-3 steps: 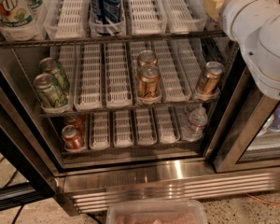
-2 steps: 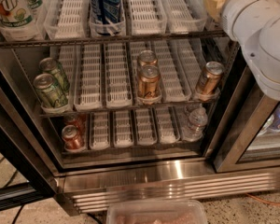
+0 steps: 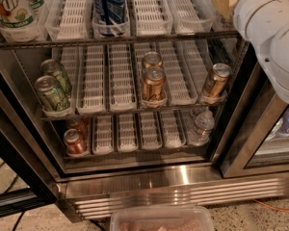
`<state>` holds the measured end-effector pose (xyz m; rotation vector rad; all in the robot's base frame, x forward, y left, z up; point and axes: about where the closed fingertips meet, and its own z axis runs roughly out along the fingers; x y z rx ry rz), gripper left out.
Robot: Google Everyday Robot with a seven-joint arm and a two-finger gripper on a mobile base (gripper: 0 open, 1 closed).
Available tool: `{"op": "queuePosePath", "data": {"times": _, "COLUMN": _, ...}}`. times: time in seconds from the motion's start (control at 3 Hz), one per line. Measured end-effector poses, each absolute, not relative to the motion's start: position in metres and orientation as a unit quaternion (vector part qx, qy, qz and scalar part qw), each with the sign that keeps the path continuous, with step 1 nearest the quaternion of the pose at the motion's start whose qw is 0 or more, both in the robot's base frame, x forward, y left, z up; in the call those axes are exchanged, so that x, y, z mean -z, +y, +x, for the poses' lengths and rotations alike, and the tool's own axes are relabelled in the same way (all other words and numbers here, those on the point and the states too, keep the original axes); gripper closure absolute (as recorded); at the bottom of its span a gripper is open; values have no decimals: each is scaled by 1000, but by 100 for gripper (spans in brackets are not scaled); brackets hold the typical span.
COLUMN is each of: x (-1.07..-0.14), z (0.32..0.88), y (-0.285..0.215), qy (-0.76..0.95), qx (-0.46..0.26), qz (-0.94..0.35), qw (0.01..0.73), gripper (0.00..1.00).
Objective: Pick blue plastic bottle from top shelf of fridge
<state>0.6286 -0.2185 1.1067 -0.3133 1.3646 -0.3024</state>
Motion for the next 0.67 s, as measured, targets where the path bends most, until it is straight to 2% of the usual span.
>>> {"op": "queuePosePath", "data": {"times": 0.67, "x": -1137, "z": 626, "y": -209, "qy": 601, "qx": 115, "qz": -146, "qw": 777, "gripper": 100}}
